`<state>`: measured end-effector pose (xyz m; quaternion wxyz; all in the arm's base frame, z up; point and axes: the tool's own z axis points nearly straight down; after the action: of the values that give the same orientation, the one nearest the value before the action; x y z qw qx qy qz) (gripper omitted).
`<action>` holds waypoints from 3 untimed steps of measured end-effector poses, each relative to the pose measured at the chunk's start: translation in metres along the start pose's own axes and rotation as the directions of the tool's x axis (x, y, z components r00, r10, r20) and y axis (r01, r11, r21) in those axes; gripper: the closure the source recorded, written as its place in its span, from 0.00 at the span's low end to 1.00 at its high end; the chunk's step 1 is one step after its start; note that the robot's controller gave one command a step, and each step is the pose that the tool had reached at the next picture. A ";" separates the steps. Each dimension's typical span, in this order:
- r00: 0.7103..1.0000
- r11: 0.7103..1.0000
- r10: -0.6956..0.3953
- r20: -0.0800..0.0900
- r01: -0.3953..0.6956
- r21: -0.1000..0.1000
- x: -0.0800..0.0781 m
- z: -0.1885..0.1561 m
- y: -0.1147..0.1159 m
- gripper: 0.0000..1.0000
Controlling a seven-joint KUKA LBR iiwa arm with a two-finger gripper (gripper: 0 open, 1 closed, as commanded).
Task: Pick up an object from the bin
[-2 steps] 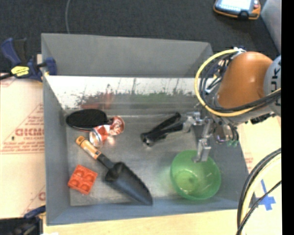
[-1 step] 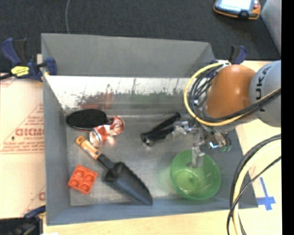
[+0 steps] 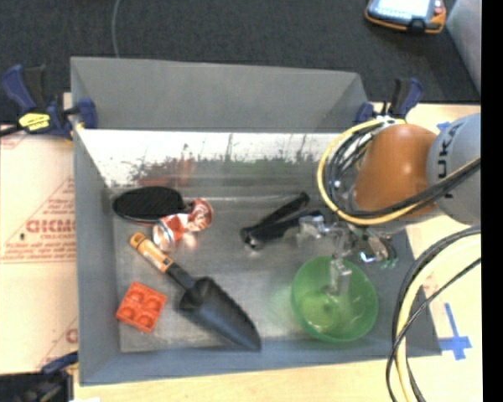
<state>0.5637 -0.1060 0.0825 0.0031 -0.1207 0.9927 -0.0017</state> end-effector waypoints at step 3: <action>1.000 1.000 -0.015 0.016 0.015 0.007 -0.015 -0.083 0.005 0.00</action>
Offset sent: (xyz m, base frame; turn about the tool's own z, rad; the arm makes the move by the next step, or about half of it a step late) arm -0.0040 0.0119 0.1045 -0.0428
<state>0.5760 -0.0971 0.1651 0.0115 -0.1280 0.9917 -0.0041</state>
